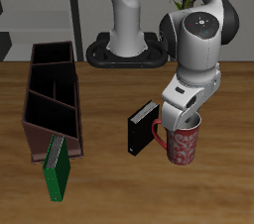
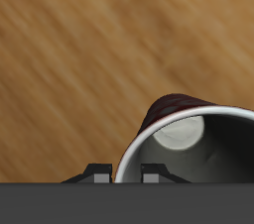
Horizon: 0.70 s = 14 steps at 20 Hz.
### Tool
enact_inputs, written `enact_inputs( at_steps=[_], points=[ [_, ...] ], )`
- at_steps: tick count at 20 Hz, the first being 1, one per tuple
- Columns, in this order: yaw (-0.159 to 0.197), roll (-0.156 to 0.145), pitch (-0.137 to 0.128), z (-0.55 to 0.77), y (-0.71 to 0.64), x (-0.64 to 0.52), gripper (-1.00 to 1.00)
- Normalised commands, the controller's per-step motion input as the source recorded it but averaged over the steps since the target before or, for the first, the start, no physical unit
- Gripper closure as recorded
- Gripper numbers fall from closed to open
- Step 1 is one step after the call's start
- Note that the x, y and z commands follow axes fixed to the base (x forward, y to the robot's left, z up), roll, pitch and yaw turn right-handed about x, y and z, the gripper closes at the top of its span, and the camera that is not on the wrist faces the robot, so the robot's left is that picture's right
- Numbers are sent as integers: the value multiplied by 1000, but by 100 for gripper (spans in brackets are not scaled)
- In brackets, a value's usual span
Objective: Place the red mug into the right desk caddy's left compartment and place the black book into the right desk caddy's front compartment
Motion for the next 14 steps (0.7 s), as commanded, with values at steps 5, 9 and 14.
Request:
enact_inputs(
  at_steps=[5,9,14],
  points=[
    [-123,22,-54,799,-269,-307,100],
    [-105,-26,-10,590,-378,-190,100],
    [-94,-26,-78,844,-597,-288,100]
  ],
)
